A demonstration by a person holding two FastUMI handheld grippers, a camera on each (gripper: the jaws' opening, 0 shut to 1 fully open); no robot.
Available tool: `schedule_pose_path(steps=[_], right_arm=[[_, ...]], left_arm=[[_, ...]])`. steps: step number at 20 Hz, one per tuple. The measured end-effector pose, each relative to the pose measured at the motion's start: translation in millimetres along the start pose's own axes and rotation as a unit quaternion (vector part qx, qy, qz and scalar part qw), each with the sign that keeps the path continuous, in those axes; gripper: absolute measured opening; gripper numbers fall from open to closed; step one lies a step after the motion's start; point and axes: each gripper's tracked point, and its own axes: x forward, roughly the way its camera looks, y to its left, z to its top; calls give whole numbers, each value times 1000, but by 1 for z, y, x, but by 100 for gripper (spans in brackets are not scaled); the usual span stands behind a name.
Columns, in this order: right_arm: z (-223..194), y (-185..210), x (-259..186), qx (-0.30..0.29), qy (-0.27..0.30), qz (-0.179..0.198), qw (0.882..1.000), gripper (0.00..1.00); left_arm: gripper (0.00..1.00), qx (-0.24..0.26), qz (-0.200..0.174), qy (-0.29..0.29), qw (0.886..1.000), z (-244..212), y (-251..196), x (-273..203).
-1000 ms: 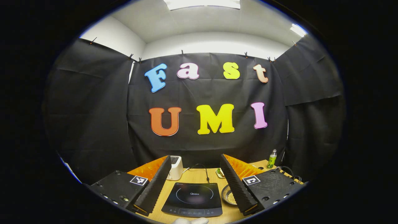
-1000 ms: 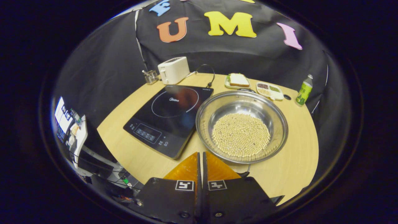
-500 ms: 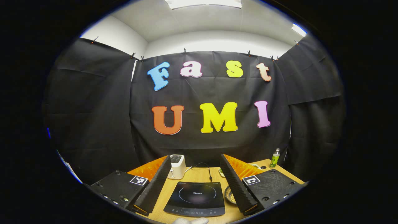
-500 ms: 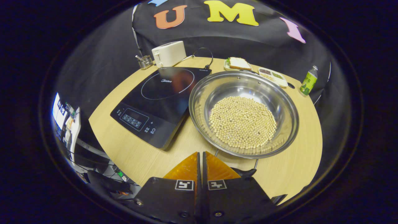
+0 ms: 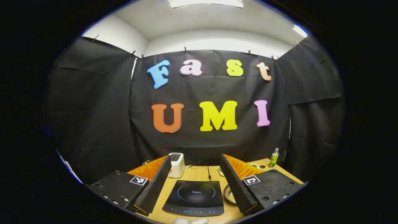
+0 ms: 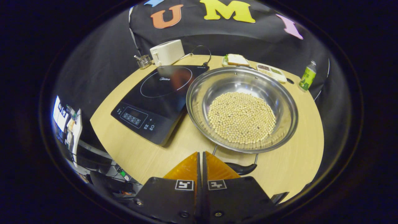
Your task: First push the handle of the pot to place it horizontally, then grasp the pot with both hands and set it on the induction cooktop.
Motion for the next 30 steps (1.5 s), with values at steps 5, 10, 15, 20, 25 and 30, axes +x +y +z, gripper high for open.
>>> schedule_pose_path(steps=[5, 10, 15, 20, 25, 30], right_arm=[[-1, -6, 1, 8, 4, -1, 1000, 4], [-6, -15, -1, 19, 9, -8, 1000, 4], [-10, -29, -4, 30, 12, -16, 999, 3], [-16, -47, -8, 35, 15, -26, 999, 0], [-20, -69, -12, 36, 18, -40, 998, 0], [-22, -90, -16, 33, 23, -50, 998, 0]], left_arm=[[95, -2, 1, 4, 1000, -4, 1, 1], [95, -3, -1, 6, 1000, -4, -1, -1], [95, -5, -3, 7, 1000, -4, -3, -2], [95, -6, -5, 7, 1000, -2, -7, -3], [95, -4, -6, 9, 1000, -5, -13, -4], [95, -11, -2, 12, 1000, -5, -17, -2]])
